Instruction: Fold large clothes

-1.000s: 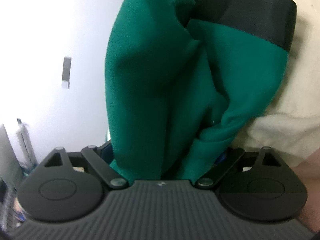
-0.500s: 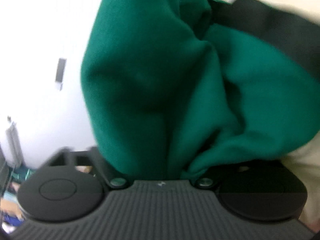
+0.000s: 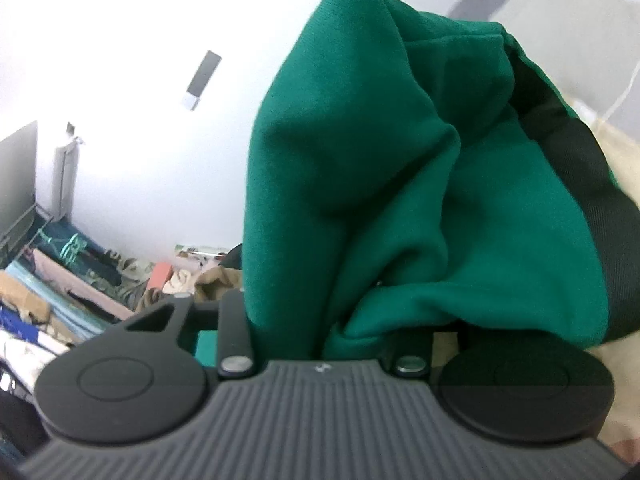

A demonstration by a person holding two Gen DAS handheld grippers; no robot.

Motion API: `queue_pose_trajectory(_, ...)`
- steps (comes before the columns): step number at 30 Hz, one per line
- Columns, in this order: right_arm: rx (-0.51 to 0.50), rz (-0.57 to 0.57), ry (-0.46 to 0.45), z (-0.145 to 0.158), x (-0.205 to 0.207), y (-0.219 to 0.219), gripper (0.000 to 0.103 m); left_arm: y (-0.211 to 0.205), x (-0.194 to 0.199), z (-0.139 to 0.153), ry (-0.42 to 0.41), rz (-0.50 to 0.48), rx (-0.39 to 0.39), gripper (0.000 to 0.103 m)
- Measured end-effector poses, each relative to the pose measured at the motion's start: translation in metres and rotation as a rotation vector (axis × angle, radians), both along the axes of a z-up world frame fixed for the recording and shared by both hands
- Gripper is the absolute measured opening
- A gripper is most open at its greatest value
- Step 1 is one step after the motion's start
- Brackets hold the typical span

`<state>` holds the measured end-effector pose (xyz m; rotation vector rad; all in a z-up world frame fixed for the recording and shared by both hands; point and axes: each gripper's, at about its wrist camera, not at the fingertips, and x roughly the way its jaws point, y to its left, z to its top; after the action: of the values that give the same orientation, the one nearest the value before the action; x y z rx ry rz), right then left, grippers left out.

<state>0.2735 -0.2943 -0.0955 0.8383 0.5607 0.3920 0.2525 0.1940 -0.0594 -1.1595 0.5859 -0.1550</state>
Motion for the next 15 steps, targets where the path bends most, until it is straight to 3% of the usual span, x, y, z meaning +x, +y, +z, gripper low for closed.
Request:
queue_pose_trajectory(3,-0.029,-0.002,-0.041,0.017,-0.008,-0.015,0.045,-0.015,0.006,0.006,-0.025,-0.024,-0.04,0.024)
queue_pose_trajectory(8,-0.067,-0.013,-0.127,0.049,-0.026,-0.067,0.045,-0.059,0.018,0.029,-0.077,-0.1,-0.042,0.023)
queue_pose_trajectory(15,-0.091,-0.109,-0.223,0.076,-0.035,-0.157,0.045,-0.156,0.071,0.056,-0.131,-0.205,-0.032,0.022)
